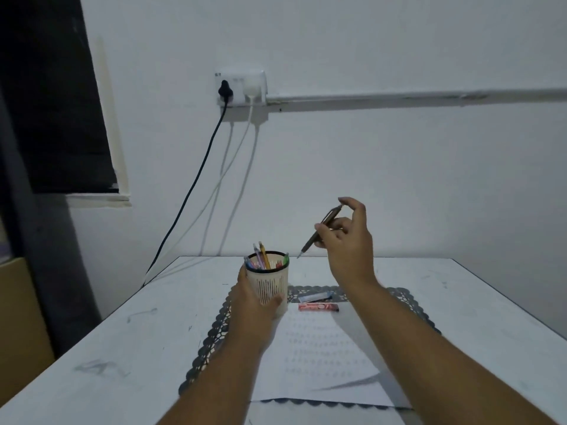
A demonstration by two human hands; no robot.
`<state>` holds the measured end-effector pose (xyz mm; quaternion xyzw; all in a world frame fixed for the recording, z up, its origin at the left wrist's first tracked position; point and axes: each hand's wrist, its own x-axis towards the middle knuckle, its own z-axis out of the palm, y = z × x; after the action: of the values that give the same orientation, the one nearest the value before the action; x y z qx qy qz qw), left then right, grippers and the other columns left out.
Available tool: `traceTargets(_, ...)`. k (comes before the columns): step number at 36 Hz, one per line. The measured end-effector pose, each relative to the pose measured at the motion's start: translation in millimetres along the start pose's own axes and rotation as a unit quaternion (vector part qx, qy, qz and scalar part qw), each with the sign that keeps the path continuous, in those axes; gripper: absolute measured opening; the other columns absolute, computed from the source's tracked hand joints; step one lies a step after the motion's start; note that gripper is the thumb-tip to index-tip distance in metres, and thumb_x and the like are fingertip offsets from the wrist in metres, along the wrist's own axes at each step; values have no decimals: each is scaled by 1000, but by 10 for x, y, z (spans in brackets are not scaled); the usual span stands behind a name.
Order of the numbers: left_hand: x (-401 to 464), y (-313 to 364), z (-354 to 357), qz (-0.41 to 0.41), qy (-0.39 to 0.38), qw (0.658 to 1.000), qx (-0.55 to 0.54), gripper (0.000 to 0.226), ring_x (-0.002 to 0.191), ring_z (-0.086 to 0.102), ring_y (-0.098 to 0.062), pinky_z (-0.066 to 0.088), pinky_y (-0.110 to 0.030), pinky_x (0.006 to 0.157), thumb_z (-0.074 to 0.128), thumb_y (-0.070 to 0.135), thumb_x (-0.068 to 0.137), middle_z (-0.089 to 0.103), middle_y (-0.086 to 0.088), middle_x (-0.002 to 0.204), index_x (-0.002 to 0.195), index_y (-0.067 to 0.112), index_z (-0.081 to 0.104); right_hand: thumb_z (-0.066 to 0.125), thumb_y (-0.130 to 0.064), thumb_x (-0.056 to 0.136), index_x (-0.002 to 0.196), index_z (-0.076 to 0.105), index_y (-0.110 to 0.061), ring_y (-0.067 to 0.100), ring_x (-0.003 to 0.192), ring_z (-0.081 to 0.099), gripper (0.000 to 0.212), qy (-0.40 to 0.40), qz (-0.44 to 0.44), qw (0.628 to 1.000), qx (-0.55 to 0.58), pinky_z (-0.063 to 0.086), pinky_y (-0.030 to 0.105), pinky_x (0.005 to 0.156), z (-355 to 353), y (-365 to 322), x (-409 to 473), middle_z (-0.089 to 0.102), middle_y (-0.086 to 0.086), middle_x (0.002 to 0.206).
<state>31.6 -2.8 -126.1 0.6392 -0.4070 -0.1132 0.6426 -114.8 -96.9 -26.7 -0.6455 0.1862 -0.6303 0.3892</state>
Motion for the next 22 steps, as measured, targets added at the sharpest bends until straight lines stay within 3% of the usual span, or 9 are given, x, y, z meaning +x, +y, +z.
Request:
traceTargets(3,53,-103,-13,-11,13,999,39,91,123,58,-24,56,-47,96,84,34,72,57,1,137,147,40,34,72,-12,96,132,48,-33,18,72,73,49,-32,-35,997,-60,62,44,77,225,-13,123,70,2,88)
traceTargets(5,133,-227,-10,-13,15,1000,21,97,127,54,-22,55,-53,98,83,39,64,55,5,138,147,44,35,70,-16,98,133,49,-32,14,68,71,44,-57,-57,991,-111,60,36,72,360,3,168,68,-4,92)
traceTargets(8,119,-182,-11,-2,21,999,31,98,130,50,-20,51,-54,102,84,36,63,53,9,139,147,49,34,66,-17,100,126,55,-26,11,64,67,30,-86,-65,981,-161,56,32,67,510,89,177,66,-9,93)
traceTargets(12,111,-179,-21,9,20,999,47,97,132,49,-19,50,-54,104,81,37,66,52,11,139,148,49,30,63,-21,101,110,62,-22,15,71,66,9,-101,-44,974,-196,58,41,73,598,270,166,69,-4,87)
traceTargets(15,167,-261,-9,18,12,999,48,95,131,51,-19,50,-52,104,82,39,67,54,8,141,147,49,30,65,-25,100,107,65,-23,12,74,65,7,-115,-27,967,-228,57,38,72,605,352,164,68,-7,80)
traceTargets(22,213,-320,-9,38,20,999,34,100,133,49,-19,49,-54,104,82,40,62,54,13,138,148,48,33,65,-36,97,87,75,-28,7,83,67,16,-160,33,934,-317,57,34,77,601,476,162,74,-13,84)
